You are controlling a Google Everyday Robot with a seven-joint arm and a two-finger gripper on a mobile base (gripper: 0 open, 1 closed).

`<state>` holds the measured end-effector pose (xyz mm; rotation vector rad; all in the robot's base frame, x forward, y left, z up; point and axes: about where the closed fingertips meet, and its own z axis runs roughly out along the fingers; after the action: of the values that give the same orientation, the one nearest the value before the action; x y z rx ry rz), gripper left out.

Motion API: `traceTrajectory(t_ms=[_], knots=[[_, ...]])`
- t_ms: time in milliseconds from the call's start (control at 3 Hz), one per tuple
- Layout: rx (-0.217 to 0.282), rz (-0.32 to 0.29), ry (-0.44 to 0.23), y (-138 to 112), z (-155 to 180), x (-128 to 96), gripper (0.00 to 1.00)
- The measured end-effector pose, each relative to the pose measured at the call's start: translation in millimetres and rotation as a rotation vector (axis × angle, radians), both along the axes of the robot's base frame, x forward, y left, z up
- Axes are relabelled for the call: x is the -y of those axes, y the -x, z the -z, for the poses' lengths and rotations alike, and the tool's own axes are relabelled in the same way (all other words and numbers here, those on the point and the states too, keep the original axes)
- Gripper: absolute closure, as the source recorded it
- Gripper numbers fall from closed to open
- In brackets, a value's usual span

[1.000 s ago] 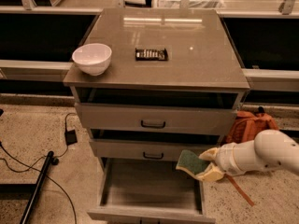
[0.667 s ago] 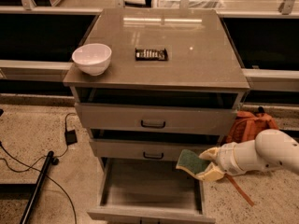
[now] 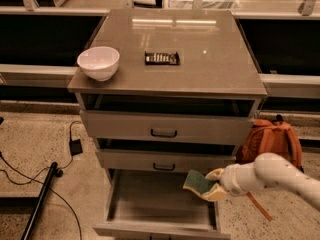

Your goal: Place sponge into bottom drawer

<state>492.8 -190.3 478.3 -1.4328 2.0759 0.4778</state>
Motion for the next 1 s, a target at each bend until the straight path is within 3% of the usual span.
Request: traceTrajectory(t_ms=[333,667,1000], knots=[[-0.062,0.005,0.007,-12.7,97.8,-10.3,1.00],[-0.107,0.011,0.007,-22.9,165.9,-20.0,1.00],[-0.119,0.009,-0.028,-21.7,208.5,-31.8,0.82]])
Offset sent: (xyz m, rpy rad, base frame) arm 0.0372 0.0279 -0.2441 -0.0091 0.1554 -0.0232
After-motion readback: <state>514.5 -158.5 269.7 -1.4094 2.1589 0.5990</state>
